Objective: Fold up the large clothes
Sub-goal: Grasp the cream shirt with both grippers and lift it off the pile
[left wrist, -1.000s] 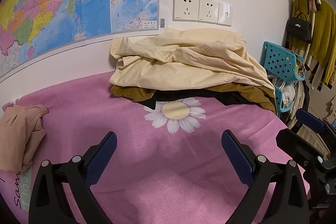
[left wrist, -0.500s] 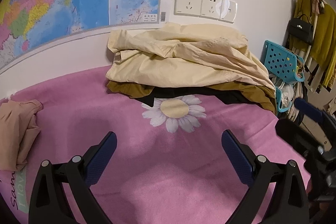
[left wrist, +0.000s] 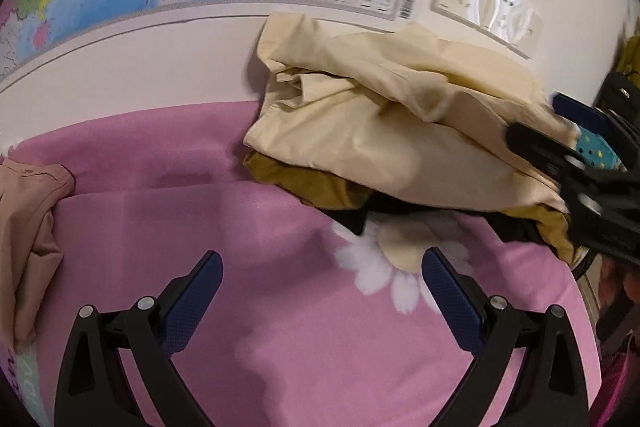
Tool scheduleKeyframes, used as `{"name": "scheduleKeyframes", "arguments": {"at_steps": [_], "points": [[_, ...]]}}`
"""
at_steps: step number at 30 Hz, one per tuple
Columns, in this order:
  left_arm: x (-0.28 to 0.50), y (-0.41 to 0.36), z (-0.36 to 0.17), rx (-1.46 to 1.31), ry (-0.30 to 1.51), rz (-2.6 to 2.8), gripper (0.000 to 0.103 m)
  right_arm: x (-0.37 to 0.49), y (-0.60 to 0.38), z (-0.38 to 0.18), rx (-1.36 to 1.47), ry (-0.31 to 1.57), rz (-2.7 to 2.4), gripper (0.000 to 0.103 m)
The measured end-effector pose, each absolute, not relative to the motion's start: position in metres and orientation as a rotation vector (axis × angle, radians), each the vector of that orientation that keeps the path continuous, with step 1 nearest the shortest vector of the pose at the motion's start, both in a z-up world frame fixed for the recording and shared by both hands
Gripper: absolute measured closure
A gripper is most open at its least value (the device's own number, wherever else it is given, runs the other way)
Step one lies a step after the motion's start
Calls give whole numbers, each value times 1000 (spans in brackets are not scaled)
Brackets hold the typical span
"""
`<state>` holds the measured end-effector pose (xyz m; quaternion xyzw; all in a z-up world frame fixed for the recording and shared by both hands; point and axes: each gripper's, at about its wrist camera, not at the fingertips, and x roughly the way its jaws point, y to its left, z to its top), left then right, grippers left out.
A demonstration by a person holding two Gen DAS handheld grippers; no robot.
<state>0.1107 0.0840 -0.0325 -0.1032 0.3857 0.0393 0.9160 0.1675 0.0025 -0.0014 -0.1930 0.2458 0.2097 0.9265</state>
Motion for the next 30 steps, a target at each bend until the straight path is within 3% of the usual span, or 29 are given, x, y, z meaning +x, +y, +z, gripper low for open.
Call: {"name": "scheduleKeyframes", "arguments": {"at_steps": [3,4,6,7,8,10,13,15,16,17,18,21,23,28,30], "points": [[123,87,-37,-227,807,76,7,194,19,-14,-462,561,450,17],[129,87,-38,-225,814,76,7,200,24,-19,-495,574,460,23],[135,84,-40,-213,816,67,7,208,29,-23,-540,588,468,48],[138,82,-41,-203,818,62,7,212,27,-21,-548,598,455,76],[141,81,-42,-191,820,61,7,213,21,-16,-532,603,462,87],[147,81,-44,-193,822,49,7,208,7,2,-489,565,487,95],[153,82,-47,-197,805,37,7,198,-27,46,-383,493,487,95],[159,82,-49,-196,805,34,7,200,-44,66,-309,501,480,88],[164,83,-51,-197,807,32,7,201,-44,67,-307,518,484,76],[167,84,-52,-201,811,32,7,201,-40,63,-333,537,496,55],[171,86,-55,-208,821,34,7,197,-35,59,-366,535,501,47],[177,92,-61,-223,828,38,7,186,-7,45,-480,538,558,40],[178,96,-63,-228,827,40,7,183,12,32,-533,549,606,29],[183,106,-66,-230,824,41,7,189,60,-10,-717,542,602,27],[185,109,-69,-237,826,35,7,203,74,-25,-795,558,565,30]]}}
